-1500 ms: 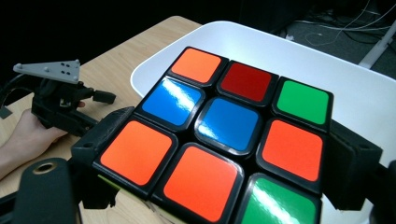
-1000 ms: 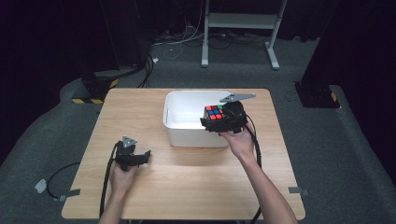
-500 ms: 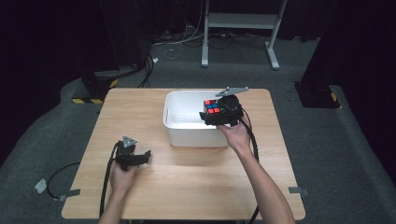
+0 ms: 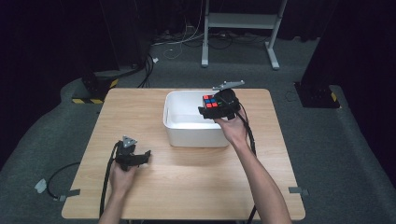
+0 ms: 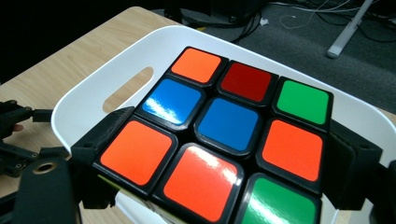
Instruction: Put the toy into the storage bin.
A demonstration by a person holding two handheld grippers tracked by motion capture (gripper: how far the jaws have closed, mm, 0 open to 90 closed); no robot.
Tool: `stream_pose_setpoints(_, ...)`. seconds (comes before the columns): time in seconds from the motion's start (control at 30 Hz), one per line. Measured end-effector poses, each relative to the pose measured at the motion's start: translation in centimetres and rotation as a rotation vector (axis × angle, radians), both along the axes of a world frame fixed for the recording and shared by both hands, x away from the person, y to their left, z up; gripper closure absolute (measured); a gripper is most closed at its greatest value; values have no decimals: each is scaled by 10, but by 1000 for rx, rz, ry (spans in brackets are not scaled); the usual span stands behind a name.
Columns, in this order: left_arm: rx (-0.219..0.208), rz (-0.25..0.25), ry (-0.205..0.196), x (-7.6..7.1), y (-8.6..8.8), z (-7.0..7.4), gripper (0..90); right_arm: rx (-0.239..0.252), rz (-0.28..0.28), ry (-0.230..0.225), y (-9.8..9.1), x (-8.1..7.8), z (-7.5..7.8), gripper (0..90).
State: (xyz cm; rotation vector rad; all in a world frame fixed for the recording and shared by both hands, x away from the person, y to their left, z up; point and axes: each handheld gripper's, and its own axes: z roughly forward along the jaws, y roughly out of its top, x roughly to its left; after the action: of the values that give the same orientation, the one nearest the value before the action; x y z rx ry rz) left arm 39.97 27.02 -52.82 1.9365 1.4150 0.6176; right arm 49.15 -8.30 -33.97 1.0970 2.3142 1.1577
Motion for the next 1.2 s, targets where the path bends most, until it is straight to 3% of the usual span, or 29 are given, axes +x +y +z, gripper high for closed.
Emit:
stream_pose_setpoints(0.3, 0, 0, 0, 0, 0, 0, 179, 22, -35, 10, 2, 15, -3, 163)
stream_pose_setpoints(0.47, -1, 1, 0, 0, 0, 0, 180, 11, -64, 26, 2, 22, -5, 163)
stream_pose_setpoints(0.63, -1, 1, 1, 0, 0, 0, 181, -7, -56, 33, 6, 27, -9, 164)
stream_pose_setpoints(1.2, -3, 2, 0, 0, 0, 0, 181, 37, -92, 77, 3, 53, -19, 163)
